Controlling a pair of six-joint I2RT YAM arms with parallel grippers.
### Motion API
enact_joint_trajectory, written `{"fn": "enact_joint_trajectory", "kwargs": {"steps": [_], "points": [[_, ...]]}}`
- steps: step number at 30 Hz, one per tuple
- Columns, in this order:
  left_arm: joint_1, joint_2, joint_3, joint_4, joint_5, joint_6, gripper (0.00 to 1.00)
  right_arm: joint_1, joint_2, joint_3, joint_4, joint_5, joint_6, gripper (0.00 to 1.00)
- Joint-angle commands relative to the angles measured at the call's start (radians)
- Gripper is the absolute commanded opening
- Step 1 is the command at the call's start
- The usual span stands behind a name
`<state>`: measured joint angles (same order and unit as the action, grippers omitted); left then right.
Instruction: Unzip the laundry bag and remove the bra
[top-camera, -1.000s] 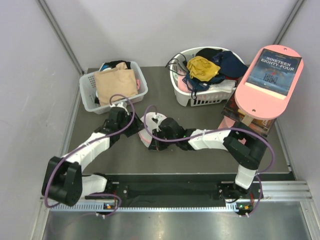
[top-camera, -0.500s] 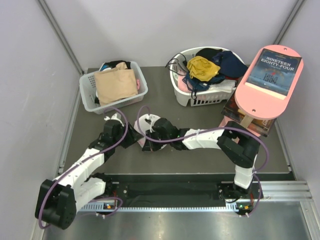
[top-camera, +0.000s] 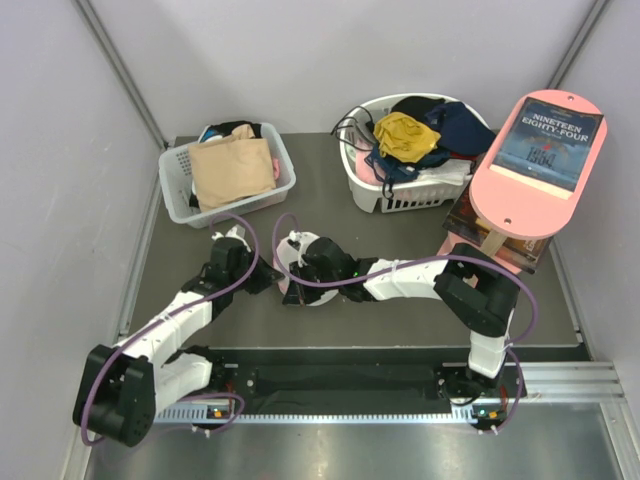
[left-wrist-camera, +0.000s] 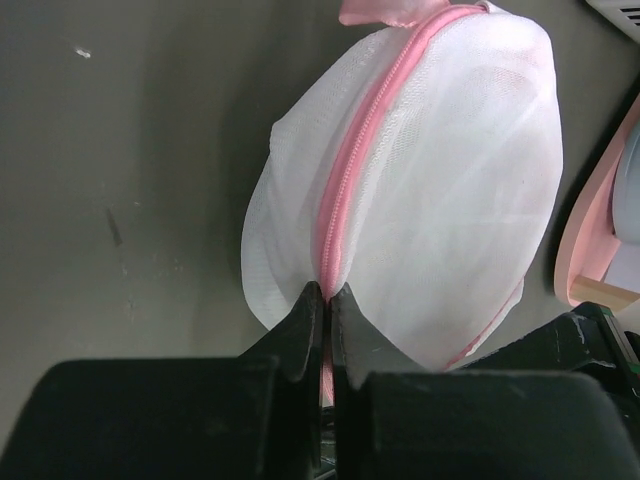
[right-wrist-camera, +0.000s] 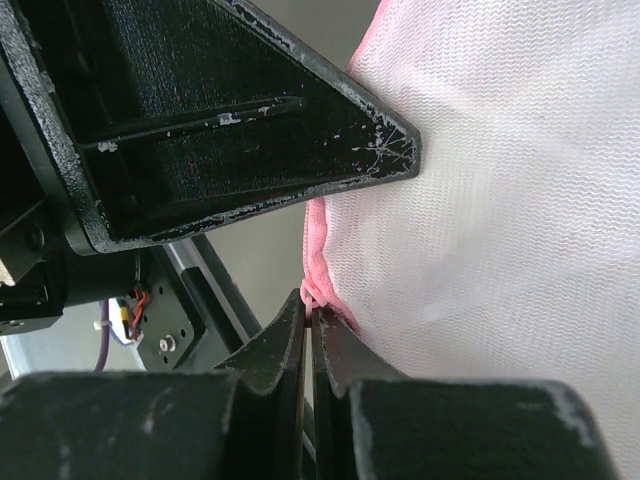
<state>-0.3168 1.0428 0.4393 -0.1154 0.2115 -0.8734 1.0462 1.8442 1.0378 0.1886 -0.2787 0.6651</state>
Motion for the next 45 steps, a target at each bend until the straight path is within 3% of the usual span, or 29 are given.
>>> {"fn": "enact_joint_trajectory", "kwargs": {"steps": [1, 23, 39, 40, 42, 43, 45], "points": [[0.002, -0.006, 0.016, 0.039, 0.002, 0.01, 0.0, 0.014, 0.006, 0.042, 0.026, -0.011, -0.004, 0.0], [0.018, 0.025, 0.068, 0.011, -0.06, 0.079, 0.0, -0.1, -0.129, -0.15, 0.051, 0.038, 0.013, 0.0], [0.018, 0.265, 0.259, 0.086, -0.035, 0.171, 0.01, -0.08, -0.126, -0.105, 0.025, 0.013, -0.033, 0.0], [0.018, 0.276, 0.28, 0.076, -0.034, 0.172, 0.16, -0.077, -0.123, -0.105, 0.023, 0.013, -0.033, 0.0], [0.018, 0.292, 0.288, 0.05, -0.032, 0.174, 0.32, -0.075, -0.119, -0.098, 0.026, 0.013, -0.025, 0.0], [0.018, 0.287, 0.285, 0.042, -0.031, 0.174, 0.48, -0.074, -0.117, -0.096, 0.028, 0.013, -0.024, 0.0], [0.018, 0.264, 0.27, 0.028, -0.035, 0.162, 0.61, -0.072, -0.108, -0.088, 0.034, 0.012, -0.016, 0.0]]}}
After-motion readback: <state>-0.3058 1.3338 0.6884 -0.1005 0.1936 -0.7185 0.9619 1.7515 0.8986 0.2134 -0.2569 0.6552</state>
